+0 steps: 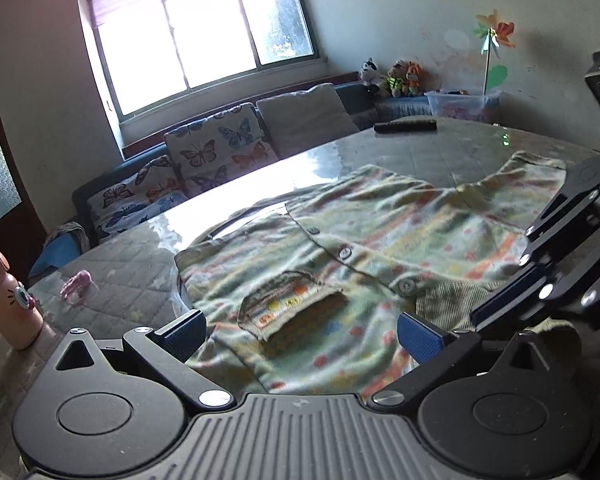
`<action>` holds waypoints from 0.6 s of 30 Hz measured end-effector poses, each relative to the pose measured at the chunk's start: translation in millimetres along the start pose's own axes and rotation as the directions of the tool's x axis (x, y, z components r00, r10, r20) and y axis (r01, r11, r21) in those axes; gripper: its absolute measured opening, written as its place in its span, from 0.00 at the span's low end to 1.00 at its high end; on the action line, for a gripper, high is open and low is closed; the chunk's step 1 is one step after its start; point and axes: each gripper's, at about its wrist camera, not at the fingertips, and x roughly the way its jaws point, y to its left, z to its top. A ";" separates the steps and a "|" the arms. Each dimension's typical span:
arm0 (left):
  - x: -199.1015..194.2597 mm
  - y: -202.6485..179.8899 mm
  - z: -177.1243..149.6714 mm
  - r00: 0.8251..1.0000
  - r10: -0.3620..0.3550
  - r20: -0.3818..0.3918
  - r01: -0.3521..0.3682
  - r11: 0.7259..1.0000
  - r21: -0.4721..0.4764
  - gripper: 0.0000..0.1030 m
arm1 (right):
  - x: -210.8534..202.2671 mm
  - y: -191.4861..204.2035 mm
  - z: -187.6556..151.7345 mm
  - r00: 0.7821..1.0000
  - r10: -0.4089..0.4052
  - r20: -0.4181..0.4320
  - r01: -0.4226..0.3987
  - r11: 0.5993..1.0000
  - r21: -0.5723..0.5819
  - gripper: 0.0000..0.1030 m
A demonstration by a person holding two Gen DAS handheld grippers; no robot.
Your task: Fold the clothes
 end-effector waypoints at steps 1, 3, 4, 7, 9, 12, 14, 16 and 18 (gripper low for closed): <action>2.4 -0.5 2.1 1.000 -0.001 0.001 0.001 1.000 -0.007 1.00 | -2.9 -0.3 0.2 1.000 -0.001 0.005 0.001 1.000 0.000 0.11; 7.0 -3.7 6.1 1.000 -0.014 0.004 0.014 1.000 -0.016 1.00 | -5.5 -4.6 -1.1 0.999 -0.045 0.005 0.045 0.999 -0.003 0.11; 9.0 -6.7 8.0 1.000 -0.024 0.006 0.024 1.000 -0.017 1.00 | -4.2 -6.9 -3.1 0.998 -0.057 -0.006 0.057 0.998 -0.004 0.12; 15.2 -18.2 13.0 0.998 -0.058 0.012 0.058 0.998 -0.003 1.00 | 3.7 -9.9 -11.3 0.996 -0.070 -0.055 0.069 0.997 -0.022 0.12; 19.4 -26.3 15.7 0.997 -0.080 0.014 0.080 0.997 0.009 1.00 | 6.9 -7.7 -17.4 0.993 -0.086 -0.075 0.083 0.995 -0.052 0.12; 26.8 -37.2 15.0 0.995 -0.103 0.003 0.102 0.994 0.034 1.00 | 4.1 -6.3 -19.1 0.993 -0.093 -0.077 0.088 0.994 -0.070 0.11; 31.6 -42.3 12.2 0.994 -0.108 -0.010 0.108 0.993 0.053 1.00 | -0.4 -6.8 -16.9 0.993 -0.096 -0.068 0.091 0.993 -0.071 0.11; 36.2 -45.1 7.7 0.995 -0.099 -0.027 0.101 0.992 0.070 1.00 | -4.8 -7.3 -14.7 0.993 -0.098 -0.058 0.094 0.993 -0.073 0.11; 38.3 -44.4 3.4 0.995 -0.093 -0.044 0.096 0.993 0.071 1.00 | -7.0 -8.8 -10.9 0.994 -0.105 -0.034 0.103 0.993 -0.064 0.11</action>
